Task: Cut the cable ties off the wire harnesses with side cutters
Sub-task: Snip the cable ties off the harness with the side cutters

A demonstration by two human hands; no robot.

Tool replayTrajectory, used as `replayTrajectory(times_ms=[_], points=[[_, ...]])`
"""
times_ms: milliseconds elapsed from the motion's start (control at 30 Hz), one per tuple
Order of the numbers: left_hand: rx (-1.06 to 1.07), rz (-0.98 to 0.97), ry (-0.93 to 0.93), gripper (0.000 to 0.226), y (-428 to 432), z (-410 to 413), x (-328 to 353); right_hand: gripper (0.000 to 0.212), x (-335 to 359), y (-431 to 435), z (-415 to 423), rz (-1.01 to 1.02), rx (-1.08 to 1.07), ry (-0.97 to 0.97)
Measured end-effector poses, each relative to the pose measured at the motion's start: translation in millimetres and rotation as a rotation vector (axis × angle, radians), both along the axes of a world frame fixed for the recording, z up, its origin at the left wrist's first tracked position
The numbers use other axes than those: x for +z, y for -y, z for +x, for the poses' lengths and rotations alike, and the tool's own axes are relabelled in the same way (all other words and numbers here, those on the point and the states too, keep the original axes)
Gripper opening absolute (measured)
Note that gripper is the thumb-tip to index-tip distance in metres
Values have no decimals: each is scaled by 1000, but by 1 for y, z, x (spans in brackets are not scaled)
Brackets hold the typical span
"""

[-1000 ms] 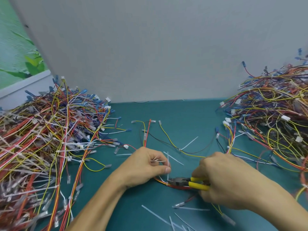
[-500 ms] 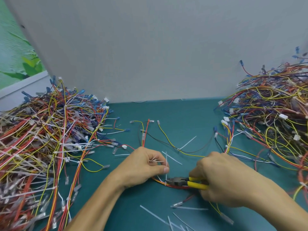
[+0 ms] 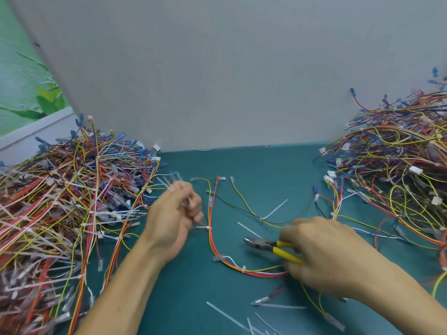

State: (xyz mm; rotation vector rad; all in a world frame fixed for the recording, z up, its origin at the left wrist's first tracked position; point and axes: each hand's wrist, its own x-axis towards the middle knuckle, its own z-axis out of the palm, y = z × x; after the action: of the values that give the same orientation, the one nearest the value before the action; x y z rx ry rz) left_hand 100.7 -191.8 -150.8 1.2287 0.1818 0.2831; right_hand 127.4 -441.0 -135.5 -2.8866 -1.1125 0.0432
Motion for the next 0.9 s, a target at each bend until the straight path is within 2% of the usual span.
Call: replayTrajectory(times_ms=[67, 167, 233, 333, 400, 533, 600, 667, 733, 833, 900], points=[[72, -85, -15, 25, -11, 1, 3, 27, -3, -4, -2, 81, 9, 4], [110, -8, -82, 27, -16, 2, -1, 29, -11, -13, -9, 137, 54, -36], [161, 218, -138, 27, -18, 2, -5, 25, -17, -16, -13, 123, 79, -61], [287, 741, -180, 24, -33, -1, -7, 23, -17, -14, -10, 56, 74, -52], [318, 974, -200, 25, -43, -4, -5, 25, -14, -8, -5, 3, 60, -49], [52, 1303, -370, 12, -48, -8, -4, 28, -9, 1, 2, -46, 40, -73], [42, 1392, -446, 16, -47, -8, -3, 28, -9, 2, 3, -60, 37, -76], [151, 1419, -385, 17, -48, -8, 1, 27, -9, 2, 3, -68, 33, -86], [169, 1394, -313, 15, -47, -9, 4, 25, -8, 2, 3, -74, 28, -96], [-18, 1399, -332, 23, -40, -11, 7, 27, -6, 2, 3, -77, 23, -111], [-128, 1455, -379, 18, -36, -11, 8, 26, -6, 2, 3, -79, 21, -125]])
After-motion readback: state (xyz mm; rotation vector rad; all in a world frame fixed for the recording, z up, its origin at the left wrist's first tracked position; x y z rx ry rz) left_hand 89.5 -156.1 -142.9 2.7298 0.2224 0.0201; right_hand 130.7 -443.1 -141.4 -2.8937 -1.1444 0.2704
